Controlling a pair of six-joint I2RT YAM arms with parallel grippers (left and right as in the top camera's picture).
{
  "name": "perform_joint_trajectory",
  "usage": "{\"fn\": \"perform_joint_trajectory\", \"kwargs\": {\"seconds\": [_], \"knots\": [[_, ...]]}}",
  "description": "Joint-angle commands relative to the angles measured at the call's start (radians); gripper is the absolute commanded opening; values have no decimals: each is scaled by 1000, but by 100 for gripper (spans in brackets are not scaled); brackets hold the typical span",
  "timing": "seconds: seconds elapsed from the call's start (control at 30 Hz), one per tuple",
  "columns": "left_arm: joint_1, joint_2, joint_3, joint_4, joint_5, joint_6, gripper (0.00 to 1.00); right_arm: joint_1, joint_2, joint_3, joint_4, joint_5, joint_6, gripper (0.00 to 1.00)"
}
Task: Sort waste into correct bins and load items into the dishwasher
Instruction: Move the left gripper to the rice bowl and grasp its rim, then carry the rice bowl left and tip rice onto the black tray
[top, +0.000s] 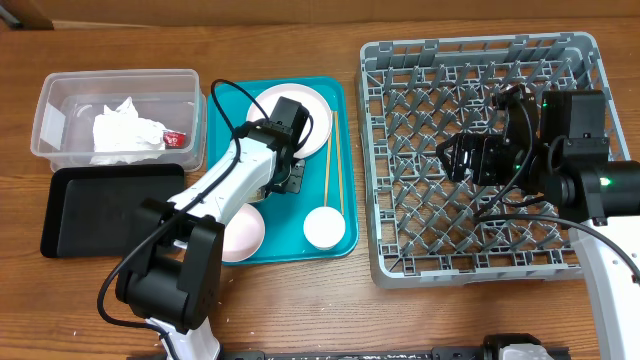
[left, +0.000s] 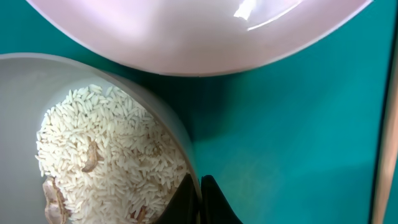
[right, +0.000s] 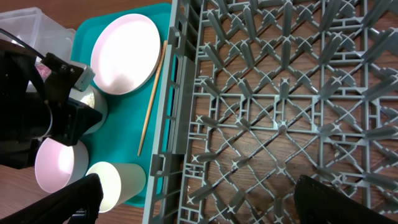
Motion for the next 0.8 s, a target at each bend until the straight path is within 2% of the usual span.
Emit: {"fn": "perform_joint_trajectory", "kwargs": {"seconds": [0.0,0.2,0.53,0.77], "knots": [[-5,16,-29,-6,-2,-43,4,6,-2,27,1,1,3,100],[-5,8,34,-74,46,-64,4,6,-2,27,0,1,3,100],[-2,8,462,-412,111,-69,4,6,-2,27,0,1,3,100],[48,2,663,-647,139,-94,4,6,-2,27,1,1,3,100]]}}
